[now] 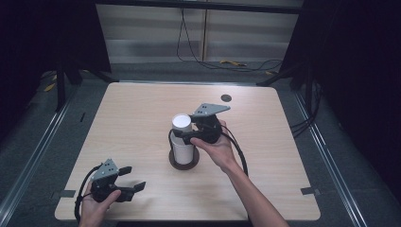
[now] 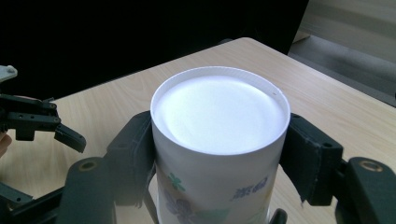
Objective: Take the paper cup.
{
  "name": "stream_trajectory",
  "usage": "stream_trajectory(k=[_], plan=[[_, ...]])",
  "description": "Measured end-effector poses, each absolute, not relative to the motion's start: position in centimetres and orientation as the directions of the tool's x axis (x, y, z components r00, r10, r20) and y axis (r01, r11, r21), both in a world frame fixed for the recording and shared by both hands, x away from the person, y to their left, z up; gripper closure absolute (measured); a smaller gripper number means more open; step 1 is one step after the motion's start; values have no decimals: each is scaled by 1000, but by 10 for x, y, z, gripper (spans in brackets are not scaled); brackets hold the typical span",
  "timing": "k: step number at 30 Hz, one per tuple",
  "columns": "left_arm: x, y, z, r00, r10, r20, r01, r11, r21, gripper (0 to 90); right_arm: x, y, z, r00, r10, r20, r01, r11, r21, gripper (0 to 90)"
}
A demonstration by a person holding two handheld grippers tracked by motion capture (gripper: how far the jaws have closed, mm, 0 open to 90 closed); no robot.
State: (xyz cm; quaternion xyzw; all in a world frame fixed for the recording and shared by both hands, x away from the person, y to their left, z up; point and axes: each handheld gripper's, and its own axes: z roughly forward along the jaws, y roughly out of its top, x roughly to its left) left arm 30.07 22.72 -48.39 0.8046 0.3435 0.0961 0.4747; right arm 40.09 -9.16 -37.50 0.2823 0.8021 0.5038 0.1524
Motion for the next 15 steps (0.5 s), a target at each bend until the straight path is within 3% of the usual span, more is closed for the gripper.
stream_trajectory(k=[15], plan=[[300, 227, -483, 737, 655, -170, 461, -302, 834, 211, 398, -95, -367, -796, 604, 40, 277, 305, 911, 328]])
